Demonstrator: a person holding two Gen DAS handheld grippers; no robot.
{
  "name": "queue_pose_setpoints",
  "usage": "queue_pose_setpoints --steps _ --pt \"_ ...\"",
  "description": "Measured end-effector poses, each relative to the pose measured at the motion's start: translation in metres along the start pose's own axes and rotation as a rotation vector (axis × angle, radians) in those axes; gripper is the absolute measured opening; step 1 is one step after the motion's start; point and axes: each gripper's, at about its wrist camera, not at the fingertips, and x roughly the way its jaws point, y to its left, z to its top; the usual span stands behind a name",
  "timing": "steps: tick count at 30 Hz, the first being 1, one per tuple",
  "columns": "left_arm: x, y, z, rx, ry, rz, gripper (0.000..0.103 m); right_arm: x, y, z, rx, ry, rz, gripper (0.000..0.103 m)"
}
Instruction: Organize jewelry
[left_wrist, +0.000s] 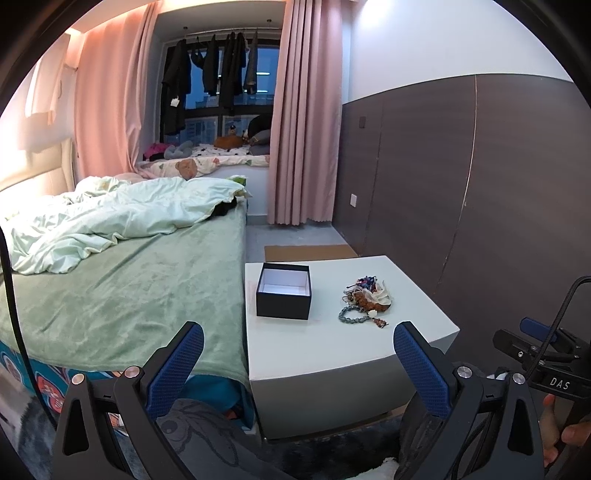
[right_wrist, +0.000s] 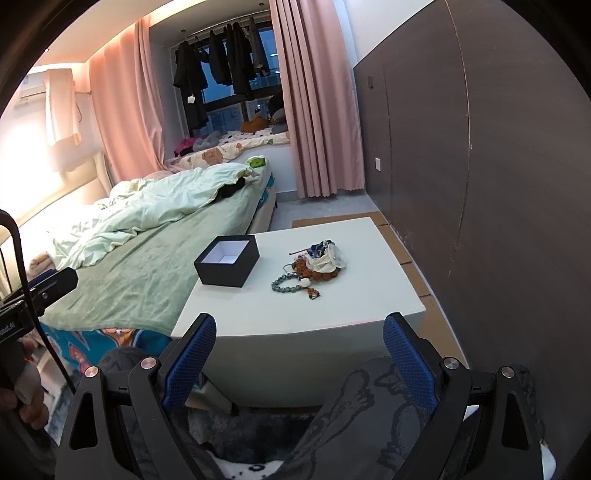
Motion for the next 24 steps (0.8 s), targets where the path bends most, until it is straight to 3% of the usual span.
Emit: queue_pose_setpoints --steps 24 --pt "-0.0045 -0.0055 -0.0002 -0.011 -0.001 -0.005 0.103 -0.0031 0.0042 -0.0017 0.007 0.000 0.008 0.092"
